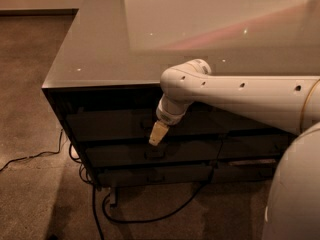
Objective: Open top drawer
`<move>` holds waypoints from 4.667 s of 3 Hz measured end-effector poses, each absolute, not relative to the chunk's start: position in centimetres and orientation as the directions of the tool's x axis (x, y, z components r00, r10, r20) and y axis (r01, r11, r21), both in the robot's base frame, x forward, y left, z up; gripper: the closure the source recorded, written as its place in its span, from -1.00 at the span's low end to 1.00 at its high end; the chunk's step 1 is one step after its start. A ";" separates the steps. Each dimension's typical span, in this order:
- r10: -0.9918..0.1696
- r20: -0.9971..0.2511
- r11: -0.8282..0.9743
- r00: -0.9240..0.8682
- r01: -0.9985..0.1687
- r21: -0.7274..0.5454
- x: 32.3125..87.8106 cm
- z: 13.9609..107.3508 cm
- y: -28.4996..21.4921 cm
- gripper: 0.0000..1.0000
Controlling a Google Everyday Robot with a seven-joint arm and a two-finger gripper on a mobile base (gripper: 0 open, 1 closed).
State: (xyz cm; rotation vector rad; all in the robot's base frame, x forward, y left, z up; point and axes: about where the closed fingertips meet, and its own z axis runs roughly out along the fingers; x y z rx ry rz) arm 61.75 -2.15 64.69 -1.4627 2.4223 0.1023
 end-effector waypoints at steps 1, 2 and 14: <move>-0.872 -0.273 0.451 -0.407 -0.885 -0.119 61.4 64.9 -2.4 -0.18; -0.872 -0.273 0.451 -0.407 -0.885 -0.119 61.4 65.4 -2.4 0.29; -0.891 -0.157 0.438 -0.427 -0.898 -0.043 57.5 62.3 -2.8 -0.63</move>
Offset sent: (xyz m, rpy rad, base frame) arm -0.0191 -0.0493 -0.0079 -0.1796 0.0041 0.0388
